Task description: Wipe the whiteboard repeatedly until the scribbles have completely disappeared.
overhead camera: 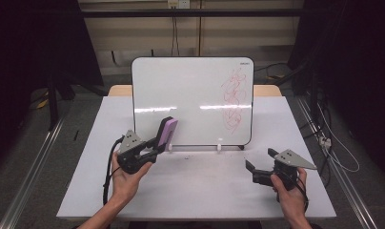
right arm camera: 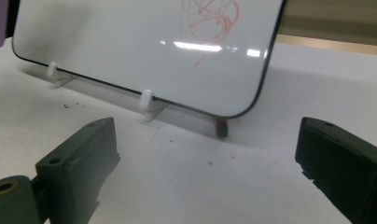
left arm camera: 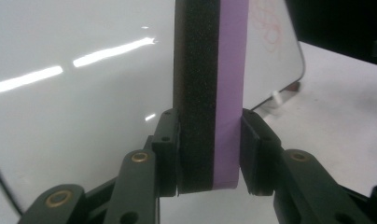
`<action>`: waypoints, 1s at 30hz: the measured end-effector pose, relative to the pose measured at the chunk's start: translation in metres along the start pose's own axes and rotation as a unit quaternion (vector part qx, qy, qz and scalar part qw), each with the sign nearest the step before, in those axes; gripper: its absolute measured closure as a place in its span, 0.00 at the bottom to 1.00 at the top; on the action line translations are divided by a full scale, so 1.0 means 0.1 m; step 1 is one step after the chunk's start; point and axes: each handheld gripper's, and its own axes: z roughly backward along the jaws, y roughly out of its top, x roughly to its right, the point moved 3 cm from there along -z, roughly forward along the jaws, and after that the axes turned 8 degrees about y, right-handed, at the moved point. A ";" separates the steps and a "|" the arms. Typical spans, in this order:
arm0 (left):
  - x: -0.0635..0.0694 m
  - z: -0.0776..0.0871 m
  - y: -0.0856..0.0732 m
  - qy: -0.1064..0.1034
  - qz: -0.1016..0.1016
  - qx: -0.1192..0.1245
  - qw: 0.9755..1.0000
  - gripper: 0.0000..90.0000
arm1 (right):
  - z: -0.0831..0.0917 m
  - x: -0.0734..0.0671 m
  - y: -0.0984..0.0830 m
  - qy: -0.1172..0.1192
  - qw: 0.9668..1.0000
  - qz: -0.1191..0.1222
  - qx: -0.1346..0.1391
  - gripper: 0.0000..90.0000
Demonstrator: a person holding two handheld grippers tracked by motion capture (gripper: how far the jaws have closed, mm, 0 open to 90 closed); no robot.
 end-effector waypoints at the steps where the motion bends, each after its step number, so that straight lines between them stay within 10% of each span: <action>1: 0.02 0.01 0.00 -0.002 -0.002 0.001 1.000 0.70 | -0.01 -0.02 0.01 0.004 1.000 0.001 -0.002 0.06; 30: 0.52 -0.19 0.14 -0.048 -0.004 0.020 0.999 0.70 | -0.35 -0.67 0.55 0.140 0.989 0.019 0.050 0.09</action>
